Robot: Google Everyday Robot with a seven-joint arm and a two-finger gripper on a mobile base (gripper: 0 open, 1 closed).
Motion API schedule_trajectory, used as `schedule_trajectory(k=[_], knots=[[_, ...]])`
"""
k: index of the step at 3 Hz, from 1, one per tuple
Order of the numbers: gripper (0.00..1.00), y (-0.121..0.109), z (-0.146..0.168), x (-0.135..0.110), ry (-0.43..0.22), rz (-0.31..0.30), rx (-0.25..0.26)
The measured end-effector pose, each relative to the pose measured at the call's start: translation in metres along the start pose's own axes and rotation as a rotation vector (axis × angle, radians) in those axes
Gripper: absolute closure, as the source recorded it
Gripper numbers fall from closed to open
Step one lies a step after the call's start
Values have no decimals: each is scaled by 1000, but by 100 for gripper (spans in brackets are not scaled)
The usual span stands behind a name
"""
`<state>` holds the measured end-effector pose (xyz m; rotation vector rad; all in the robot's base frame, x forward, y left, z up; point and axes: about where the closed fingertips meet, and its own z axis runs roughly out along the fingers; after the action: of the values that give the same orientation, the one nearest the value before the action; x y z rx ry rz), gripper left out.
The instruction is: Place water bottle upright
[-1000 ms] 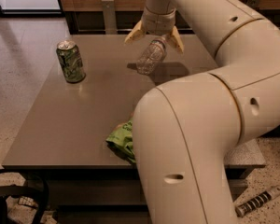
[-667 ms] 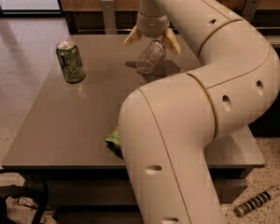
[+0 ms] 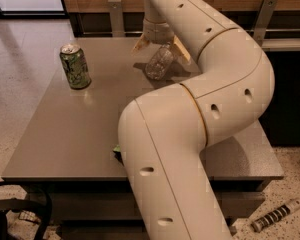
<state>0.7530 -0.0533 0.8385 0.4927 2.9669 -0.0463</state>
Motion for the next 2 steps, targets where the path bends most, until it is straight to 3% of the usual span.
schedule_trajectory(k=[1,2], knots=[[0,-8,6,-8,7,49,-14],[17,-19,10,-16,13,98,-31]])
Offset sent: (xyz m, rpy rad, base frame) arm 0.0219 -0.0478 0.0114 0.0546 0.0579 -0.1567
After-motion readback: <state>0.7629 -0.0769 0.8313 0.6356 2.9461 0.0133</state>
